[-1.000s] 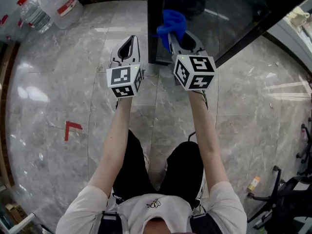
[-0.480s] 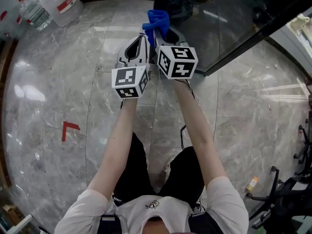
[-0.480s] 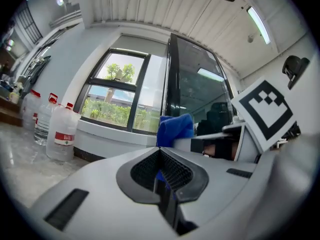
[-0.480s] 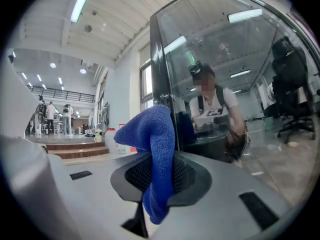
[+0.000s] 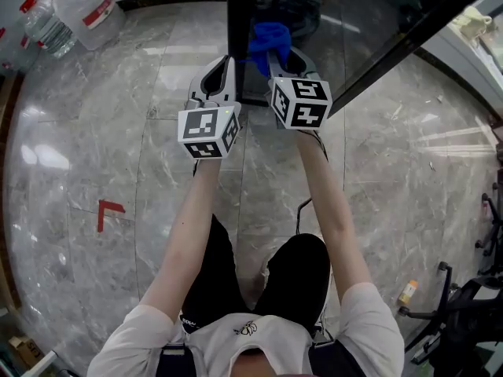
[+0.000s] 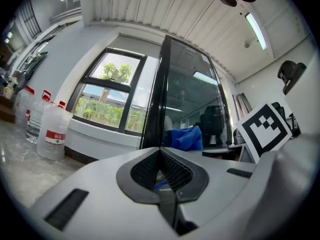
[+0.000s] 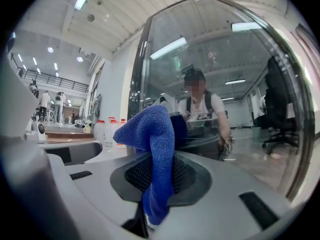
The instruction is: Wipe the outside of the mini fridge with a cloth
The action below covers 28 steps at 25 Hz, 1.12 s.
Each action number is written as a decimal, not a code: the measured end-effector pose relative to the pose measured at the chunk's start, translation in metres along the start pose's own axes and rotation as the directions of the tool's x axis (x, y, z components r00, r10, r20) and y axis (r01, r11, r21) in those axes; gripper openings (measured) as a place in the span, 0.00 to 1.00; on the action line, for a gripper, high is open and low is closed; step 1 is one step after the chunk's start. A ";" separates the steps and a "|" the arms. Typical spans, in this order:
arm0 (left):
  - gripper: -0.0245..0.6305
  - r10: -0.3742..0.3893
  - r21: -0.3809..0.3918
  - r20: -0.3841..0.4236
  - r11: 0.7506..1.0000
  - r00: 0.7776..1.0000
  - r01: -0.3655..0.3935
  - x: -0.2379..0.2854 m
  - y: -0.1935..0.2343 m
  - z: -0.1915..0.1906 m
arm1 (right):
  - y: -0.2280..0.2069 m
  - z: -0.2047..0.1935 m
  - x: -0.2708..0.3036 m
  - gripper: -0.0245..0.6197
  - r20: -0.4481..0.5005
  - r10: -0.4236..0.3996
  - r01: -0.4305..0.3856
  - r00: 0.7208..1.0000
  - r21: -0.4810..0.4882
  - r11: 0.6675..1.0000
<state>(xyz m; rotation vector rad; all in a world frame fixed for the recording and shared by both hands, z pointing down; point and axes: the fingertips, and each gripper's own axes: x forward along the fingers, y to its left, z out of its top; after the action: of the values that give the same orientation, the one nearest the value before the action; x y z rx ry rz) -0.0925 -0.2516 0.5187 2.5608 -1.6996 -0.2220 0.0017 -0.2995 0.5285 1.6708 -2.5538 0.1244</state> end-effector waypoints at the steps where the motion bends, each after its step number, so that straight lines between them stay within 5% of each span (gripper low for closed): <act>1: 0.04 -0.005 -0.007 -0.001 1.000 1.000 0.005 0.002 -0.004 -0.002 | -0.012 0.000 -0.008 0.16 0.000 -0.018 0.018 1.000 -0.003 1.000; 15: 0.04 -0.102 0.014 -0.047 0.995 0.994 0.103 0.034 -0.081 -0.029 | -0.174 -0.018 -0.106 0.16 0.018 -0.305 0.301 0.952 0.112 0.947; 28: 0.04 -0.166 0.048 -0.075 0.984 0.983 0.170 0.046 -0.118 -0.041 | -0.232 -0.030 -0.146 0.16 -0.006 -0.394 0.392 0.919 0.116 0.913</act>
<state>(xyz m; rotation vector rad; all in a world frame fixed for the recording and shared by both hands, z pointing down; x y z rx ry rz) 0.0386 -0.2487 0.5396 2.7186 -1.4874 -0.0922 0.2739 -0.2561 0.5462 2.1982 -2.1981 0.2318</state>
